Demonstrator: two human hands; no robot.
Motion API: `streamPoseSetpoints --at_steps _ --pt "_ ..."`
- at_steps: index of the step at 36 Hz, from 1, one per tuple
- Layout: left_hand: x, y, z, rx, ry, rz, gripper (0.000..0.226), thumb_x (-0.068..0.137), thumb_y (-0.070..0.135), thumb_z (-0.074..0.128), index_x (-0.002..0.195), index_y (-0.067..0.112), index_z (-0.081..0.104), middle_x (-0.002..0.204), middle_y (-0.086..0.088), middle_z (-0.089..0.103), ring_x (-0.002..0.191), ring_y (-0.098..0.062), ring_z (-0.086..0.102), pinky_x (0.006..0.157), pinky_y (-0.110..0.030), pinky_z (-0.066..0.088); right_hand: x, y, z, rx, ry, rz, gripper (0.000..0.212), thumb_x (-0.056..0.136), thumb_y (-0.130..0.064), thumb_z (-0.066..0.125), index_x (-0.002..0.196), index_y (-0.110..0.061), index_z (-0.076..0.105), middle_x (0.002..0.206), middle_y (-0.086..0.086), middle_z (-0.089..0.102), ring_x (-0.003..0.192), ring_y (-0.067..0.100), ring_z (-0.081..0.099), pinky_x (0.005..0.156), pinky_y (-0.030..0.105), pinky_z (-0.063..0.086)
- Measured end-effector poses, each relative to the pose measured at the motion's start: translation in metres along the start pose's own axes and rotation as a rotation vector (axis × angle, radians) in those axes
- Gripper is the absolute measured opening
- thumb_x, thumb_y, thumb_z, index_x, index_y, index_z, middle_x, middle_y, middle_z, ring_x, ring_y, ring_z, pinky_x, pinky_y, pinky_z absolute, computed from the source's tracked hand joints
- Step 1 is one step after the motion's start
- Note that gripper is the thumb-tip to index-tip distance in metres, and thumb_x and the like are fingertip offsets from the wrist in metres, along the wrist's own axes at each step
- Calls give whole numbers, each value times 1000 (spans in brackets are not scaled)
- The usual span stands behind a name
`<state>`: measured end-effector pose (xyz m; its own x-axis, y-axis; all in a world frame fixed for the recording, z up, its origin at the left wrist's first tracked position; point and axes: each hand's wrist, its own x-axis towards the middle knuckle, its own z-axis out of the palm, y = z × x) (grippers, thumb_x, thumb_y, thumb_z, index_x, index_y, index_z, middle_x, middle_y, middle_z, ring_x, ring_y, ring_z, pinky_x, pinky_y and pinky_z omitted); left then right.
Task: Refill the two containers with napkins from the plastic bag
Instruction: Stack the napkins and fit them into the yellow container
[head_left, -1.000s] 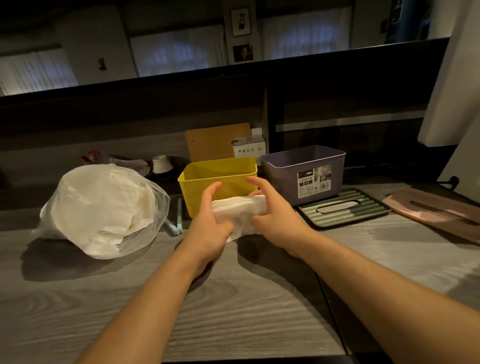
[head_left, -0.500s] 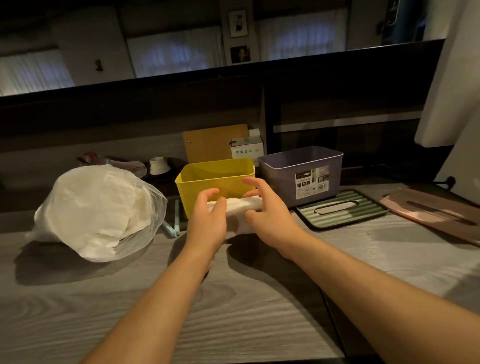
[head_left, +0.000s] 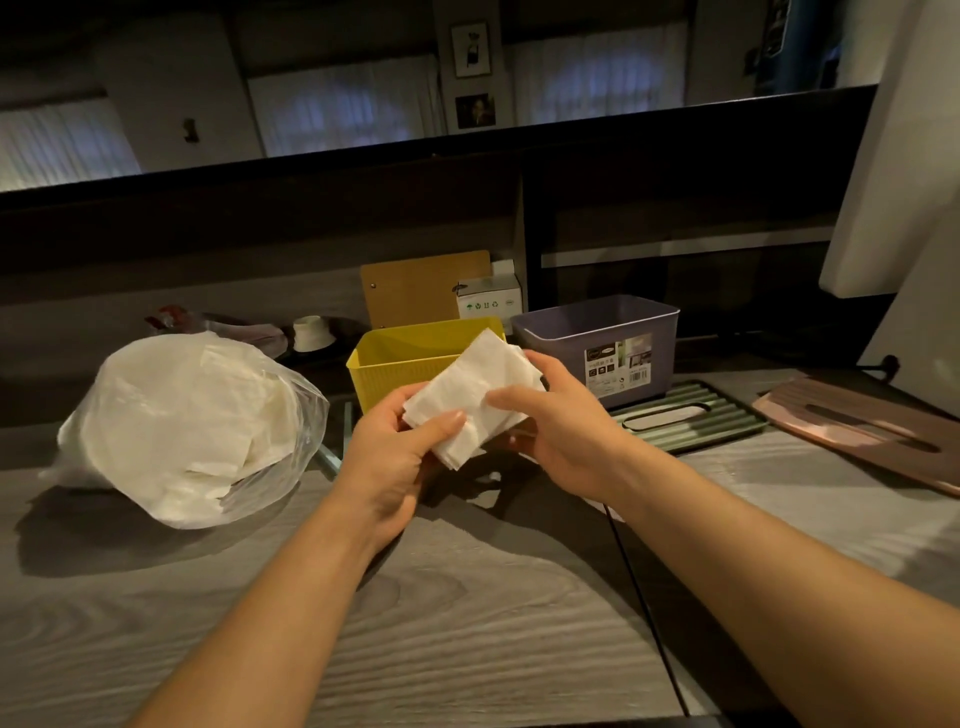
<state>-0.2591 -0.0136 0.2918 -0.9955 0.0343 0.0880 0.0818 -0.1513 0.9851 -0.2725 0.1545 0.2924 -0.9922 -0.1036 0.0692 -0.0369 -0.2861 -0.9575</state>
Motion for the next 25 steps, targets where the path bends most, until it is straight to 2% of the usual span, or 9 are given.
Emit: streamPoseSetpoints --at_steps 3,6,8,11,15,18,20,22,25 --pt "-2 3 -4 -6 -46 -56 41 79 10 76 117 19 65 113 -6 73 103 -25 71 85 -41 60 -1 -2 2 12 -16 -1 79 85 1 72 149 -28 36 132 7 53 114 31 62 93 49 57" --pt "-5 3 -3 62 -187 -95 47 76 16 77 121 19 63 108 -4 77 97 -23 75 82 -40 61 -4 -6 3 -37 44 -119 81 88 1 70 151 -33 32 124 -2 56 108 25 64 82 45 62" --pt "-7 4 -1 88 -193 -70 51 70 25 79 119 23 64 103 1 78 95 -20 75 79 -36 60 -9 -9 2 -220 31 -238 84 90 -4 69 153 -40 27 126 -6 58 107 18 65 81 40 62" --pt "-6 6 0 142 -126 26 54 70 35 84 120 30 65 107 0 75 106 -30 69 83 -43 55 -18 -12 1 -596 -134 -389 89 93 -10 67 157 -42 14 117 -6 63 103 9 67 89 28 58" --pt "-5 8 -5 139 -53 84 46 77 22 80 119 29 65 105 4 76 105 -24 71 86 -48 60 -19 -9 8 -898 -212 -426 91 95 -16 65 158 -42 5 109 -12 63 100 4 64 88 25 57" --pt "-5 9 -5 106 -11 95 36 86 10 74 115 31 66 113 1 72 108 -24 68 88 -51 60 -15 -10 3 -867 -220 -331 93 94 -17 68 158 -43 6 114 -10 62 102 6 64 80 22 58" --pt "-4 9 -5 89 5 98 37 88 8 72 117 31 65 116 -1 69 109 -24 67 88 -51 60 -14 -11 -1 -852 -193 -276 92 93 -16 69 157 -43 10 121 -6 61 108 9 63 82 25 58" --pt "-4 8 -5 87 10 98 37 90 7 70 118 31 65 117 -1 69 108 -24 67 87 -50 61 -13 -12 -4 -825 -139 -298 85 93 -13 68 156 -41 18 125 -4 60 112 11 61 86 28 58" --pt "-2 6 -3 110 22 91 30 95 14 66 120 31 62 115 -1 68 106 -23 67 88 -45 60 -12 -11 -6 -750 -67 -330 78 93 -9 66 151 -44 28 131 -6 53 117 11 55 88 24 56"
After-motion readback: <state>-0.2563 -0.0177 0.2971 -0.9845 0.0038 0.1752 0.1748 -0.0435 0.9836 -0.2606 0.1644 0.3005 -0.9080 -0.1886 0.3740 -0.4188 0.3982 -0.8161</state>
